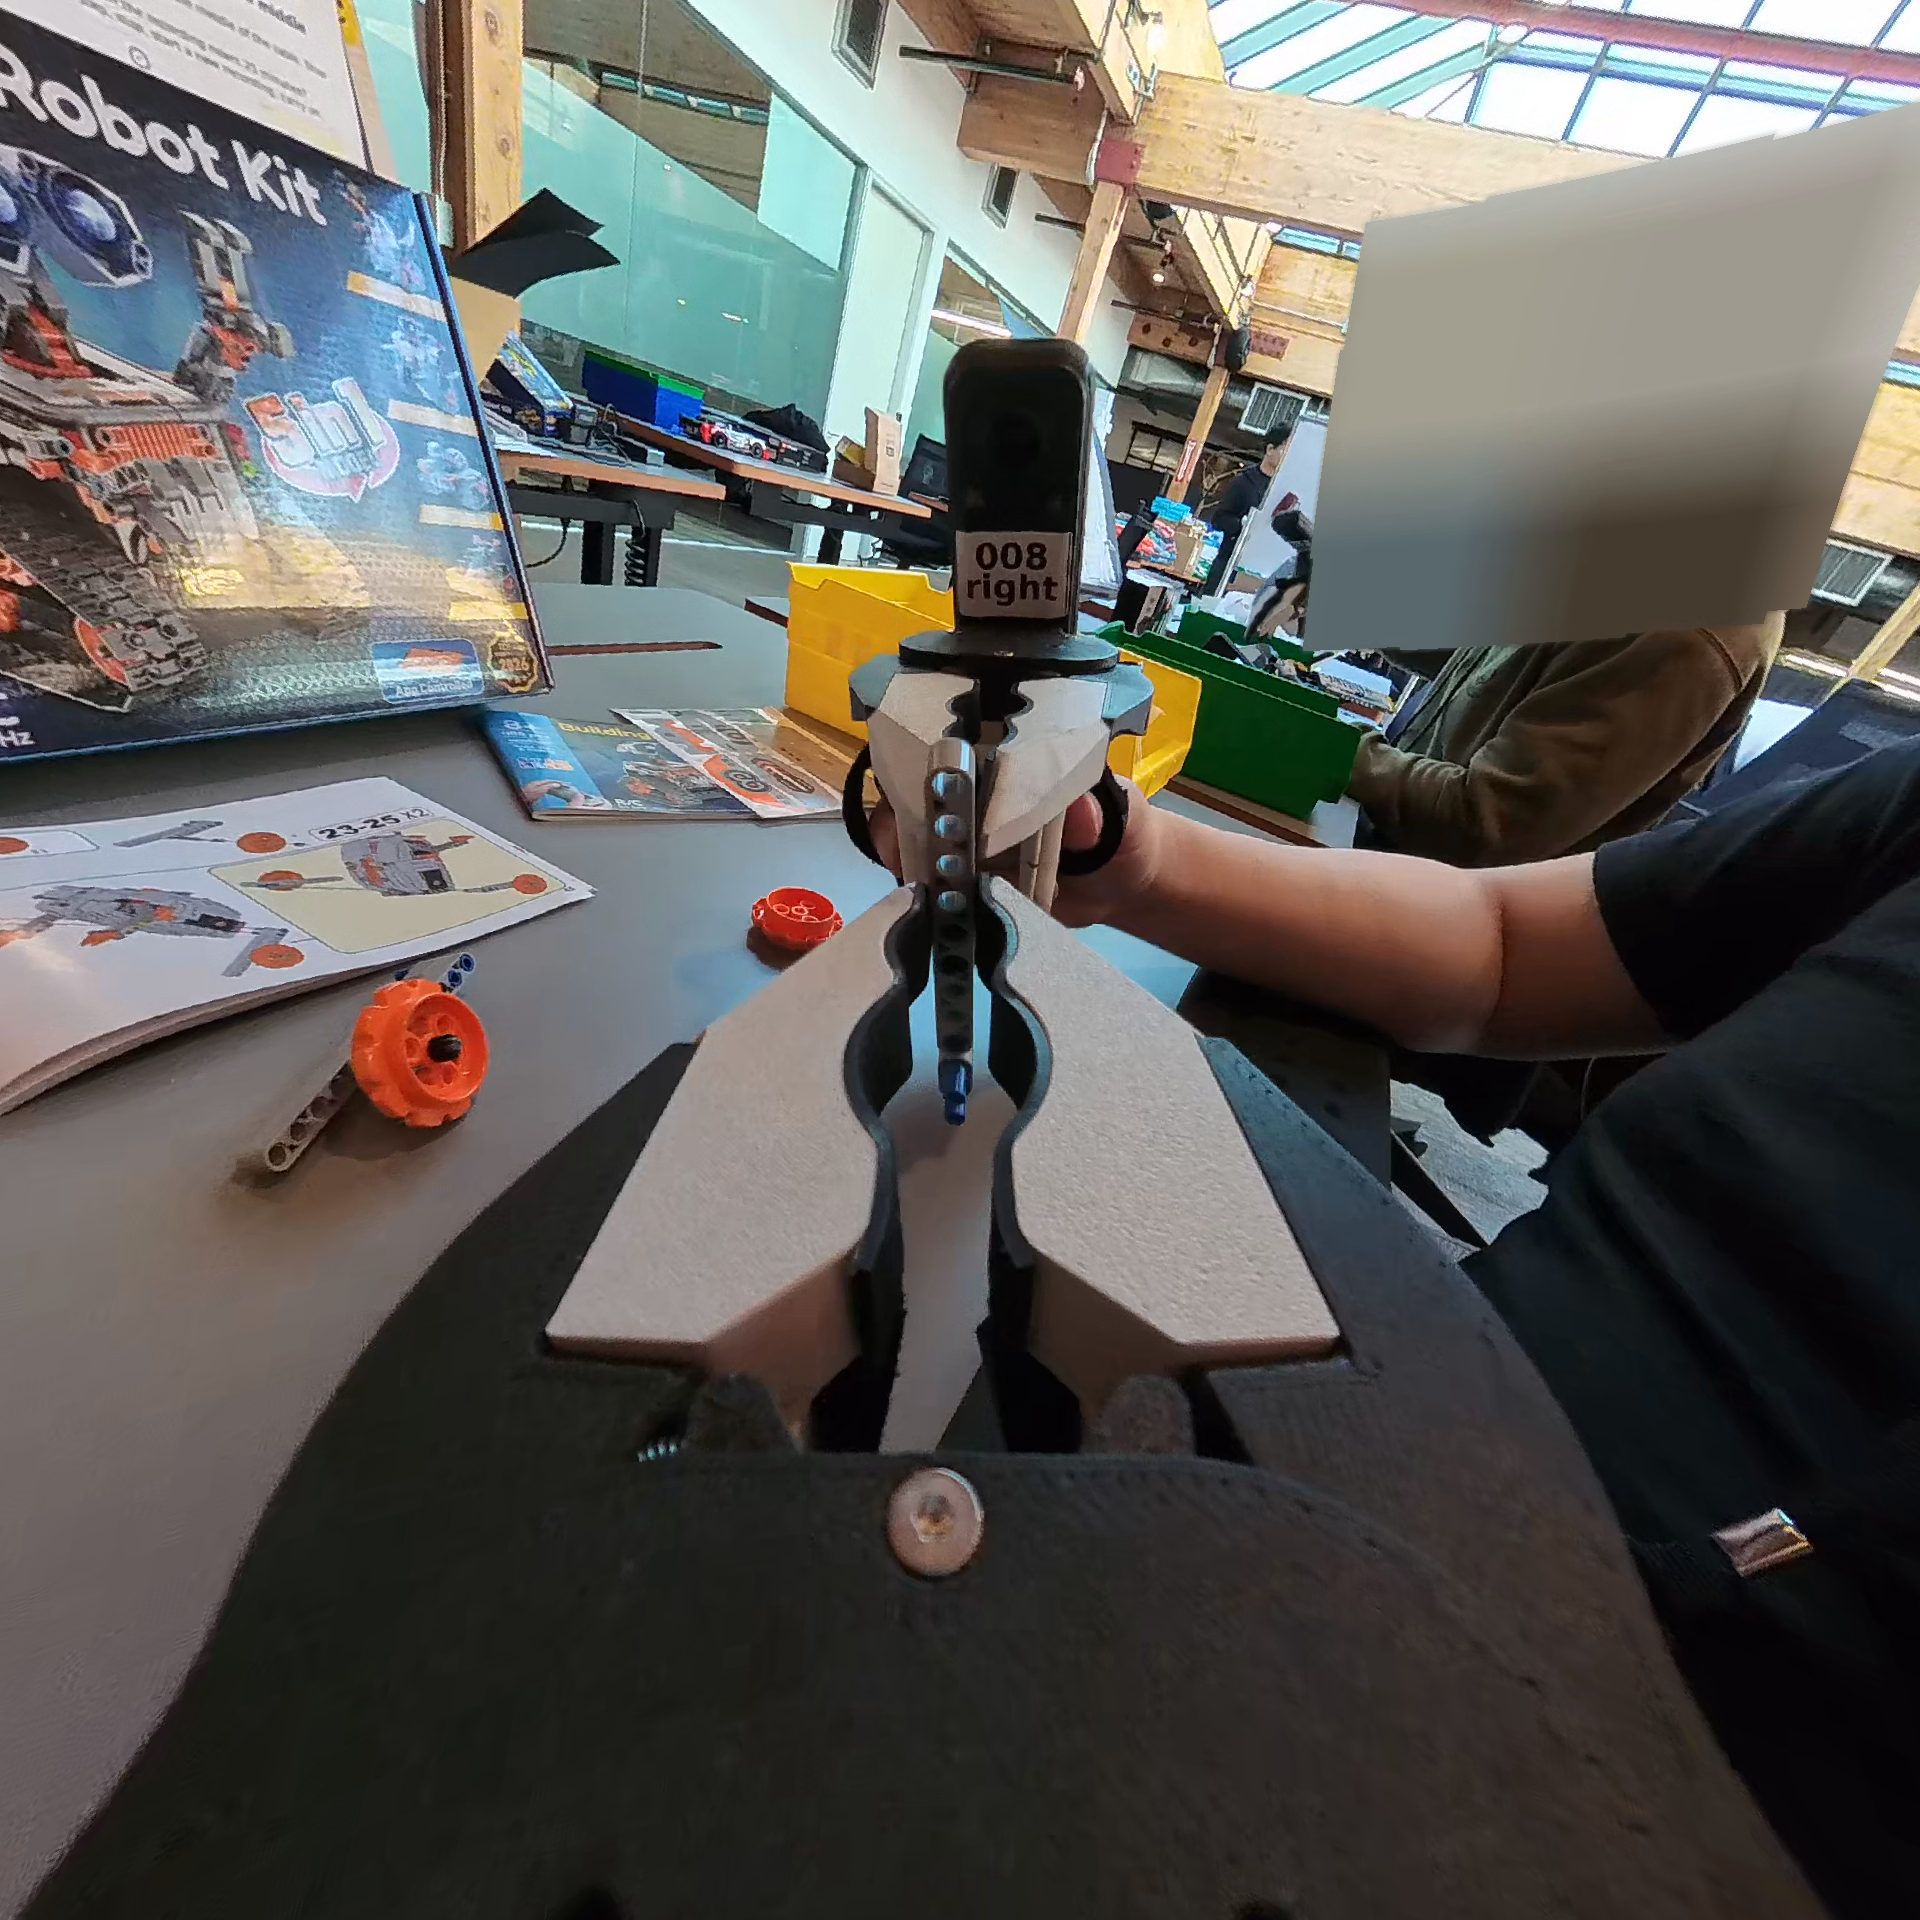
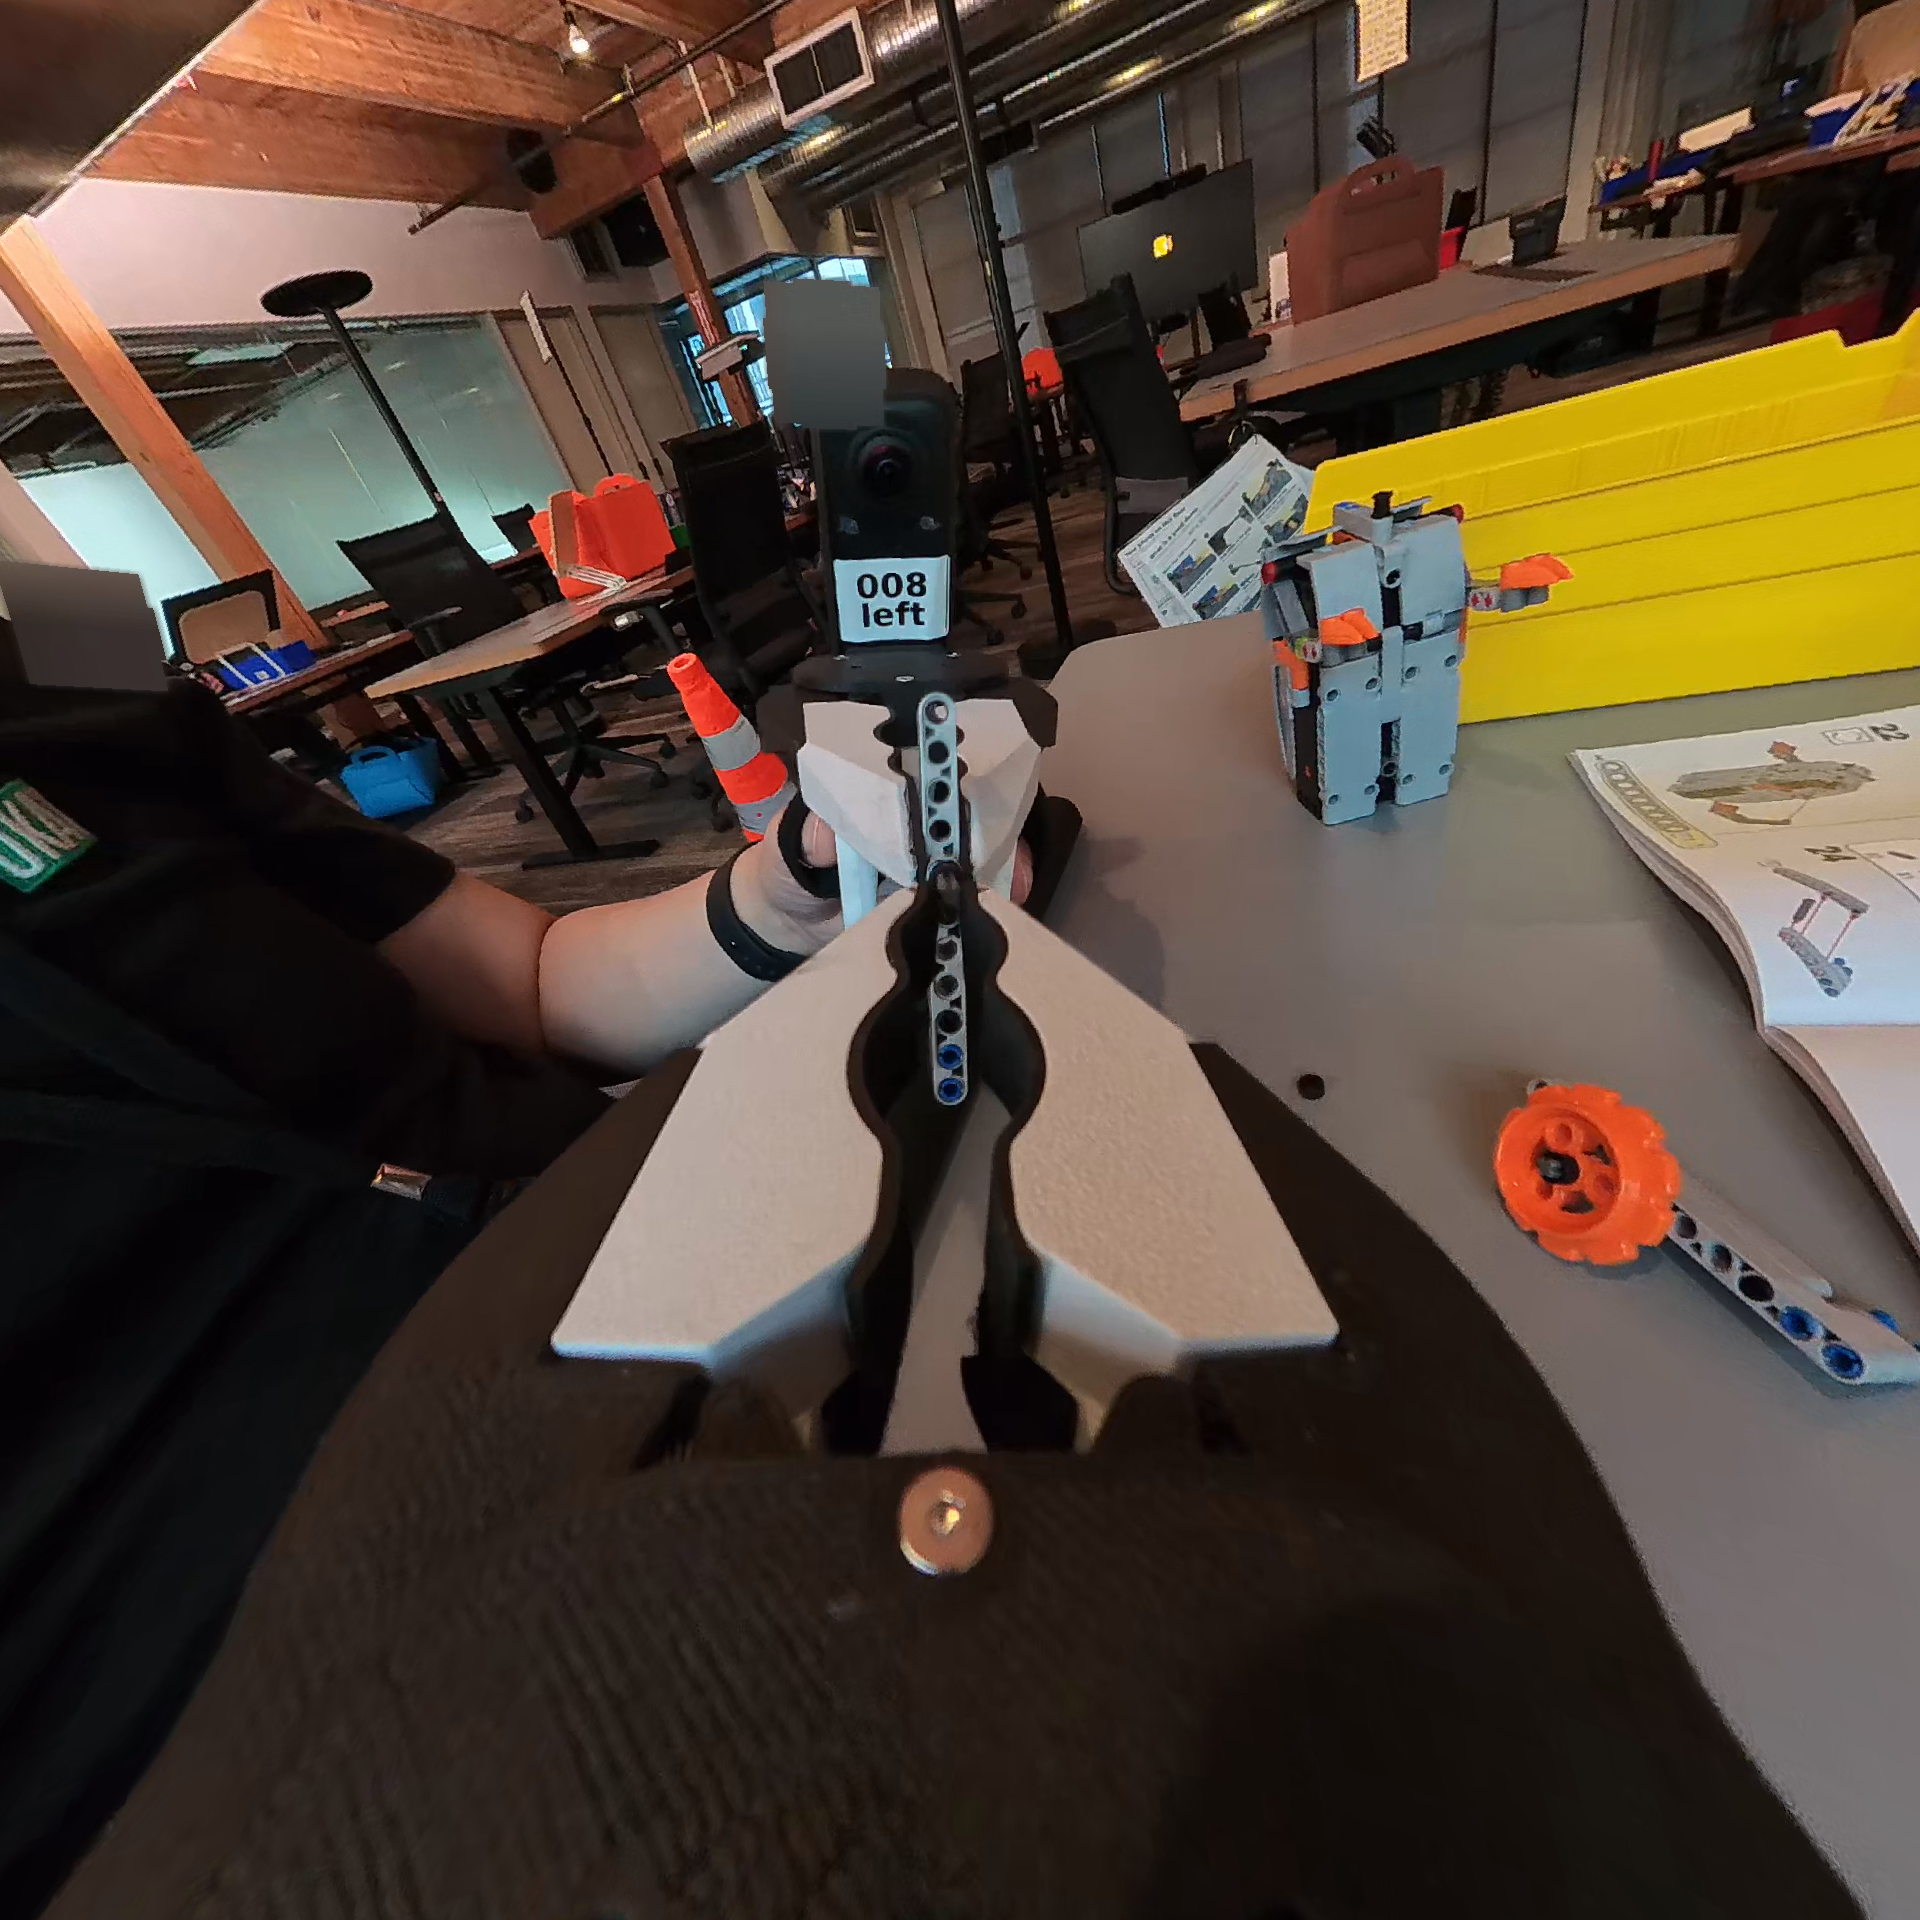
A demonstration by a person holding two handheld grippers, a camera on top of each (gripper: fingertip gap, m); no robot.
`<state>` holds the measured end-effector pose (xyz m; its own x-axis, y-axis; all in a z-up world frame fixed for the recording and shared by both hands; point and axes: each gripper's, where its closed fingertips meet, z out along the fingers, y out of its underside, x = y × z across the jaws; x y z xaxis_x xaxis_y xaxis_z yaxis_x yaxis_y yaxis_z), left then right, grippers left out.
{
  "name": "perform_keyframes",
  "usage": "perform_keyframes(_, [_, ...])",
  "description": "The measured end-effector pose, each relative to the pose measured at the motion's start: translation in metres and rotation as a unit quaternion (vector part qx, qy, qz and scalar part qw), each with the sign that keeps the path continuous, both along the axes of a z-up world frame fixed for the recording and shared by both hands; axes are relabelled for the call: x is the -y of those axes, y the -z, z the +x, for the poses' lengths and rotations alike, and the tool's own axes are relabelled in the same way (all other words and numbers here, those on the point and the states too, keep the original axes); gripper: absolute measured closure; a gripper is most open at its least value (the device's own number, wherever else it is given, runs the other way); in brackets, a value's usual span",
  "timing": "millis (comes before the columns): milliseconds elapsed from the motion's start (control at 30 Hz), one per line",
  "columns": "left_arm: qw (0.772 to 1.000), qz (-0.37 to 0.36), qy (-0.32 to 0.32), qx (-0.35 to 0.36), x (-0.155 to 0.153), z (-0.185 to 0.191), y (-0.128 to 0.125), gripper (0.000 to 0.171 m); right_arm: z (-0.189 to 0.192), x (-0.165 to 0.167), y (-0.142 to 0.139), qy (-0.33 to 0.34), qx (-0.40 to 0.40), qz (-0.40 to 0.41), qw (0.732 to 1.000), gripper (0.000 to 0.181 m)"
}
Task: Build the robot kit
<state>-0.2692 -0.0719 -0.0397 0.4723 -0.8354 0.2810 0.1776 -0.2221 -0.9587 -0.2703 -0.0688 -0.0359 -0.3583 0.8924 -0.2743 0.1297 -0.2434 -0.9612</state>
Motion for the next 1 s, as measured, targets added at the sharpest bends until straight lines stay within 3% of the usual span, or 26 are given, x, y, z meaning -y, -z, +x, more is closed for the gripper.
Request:
perform_keyframes(200, [1.000, 0.006, -0.006, -0.004, 0.000, -0.001, -0.001, 0.166, 0.002, -0.001, 0.005, 0.001, 0.006, 0.035, 0.999, 0.177])
perform_keyframes(300, [1.000, 0.016, -0.023, -0.008, -0.002, -0.006, -0.002, 0.166, -0.004, 0.004, 0.015, -0.010, 0.029, 0.027, 0.999, 0.152])
perform_keyframes(367, [0.999, 0.021, -0.023, -0.013, -0.001, -0.005, -0.002, 0.166, -0.014, 0.012, 0.023, -0.017, 0.053, 0.013, 0.998, 0.145])
perform_keyframes(400, [0.999, 0.022, -0.025, -0.019, -0.002, -0.004, -0.001, 0.166, -0.018, 0.017, 0.027, -0.016, 0.060, 0.022, 0.998, 0.146])
perform_keyframes(467, [0.999, 0.022, -0.028, -0.027, -0.003, -0.003, 0.001, 0.166, -0.025, 0.019, 0.033, 0.004, 0.075, 0.062, 0.995, 0.171])
perform_keyframes(533, [0.999, 0.024, -0.035, -0.022, -0.004, -0.006, 0.000, 0.164, -0.024, 0.016, 0.035, 0.011, 0.084, 0.078, 0.993, 0.175])
perform_keyframes(567, [0.998, 0.021, -0.058, -0.015, -0.009, -0.013, -0.002, 0.154, -0.021, 0.012, 0.041, 0.010, 0.109, 0.063, 0.992, 0.175])
perform_keyframes(633, [0.994, 0.014, -0.106, 0.005, -0.018, -0.032, -0.005, 0.115, -0.012, 0.000, 0.065, 0.012, 0.194, 0.000, 0.981, 0.175])
perform_keyframes(667, [0.993, 0.011, -0.116, 0.005, -0.019, -0.039, -0.005, 0.111, -0.007, -0.005, 0.077, 0.015, 0.231, -0.029, 0.972, 0.175])
perform_keyframes(767, [0.991, -0.007, -0.129, -0.023, -0.016, -0.055, 0.004, 0.115, -0.002, -0.018, 0.103, 0.033, 0.303, -0.070, 0.950, 0.175])
perform_keyframes(867, [0.990, -0.007, -0.134, -0.046, -0.010, -0.064, 0.007, 0.120, -0.001, -0.027, 0.125, 0.054, 0.356, -0.029, 0.933, 0.167])
perform_keyframes(933, [0.990, -0.006, -0.130, -0.047, -0.007, -0.066, 0.008, 0.121, -0.004, -0.027, 0.124, 0.054, 0.348, -0.016, 0.936, 0.166])
perform_keyframes(1000, [0.992, -0.007, -0.122, -0.043, -0.004, -0.066, 0.008, 0.121, -0.004, -0.032, 0.122, 0.065, 0.341, 0.004, 0.938, 0.154])
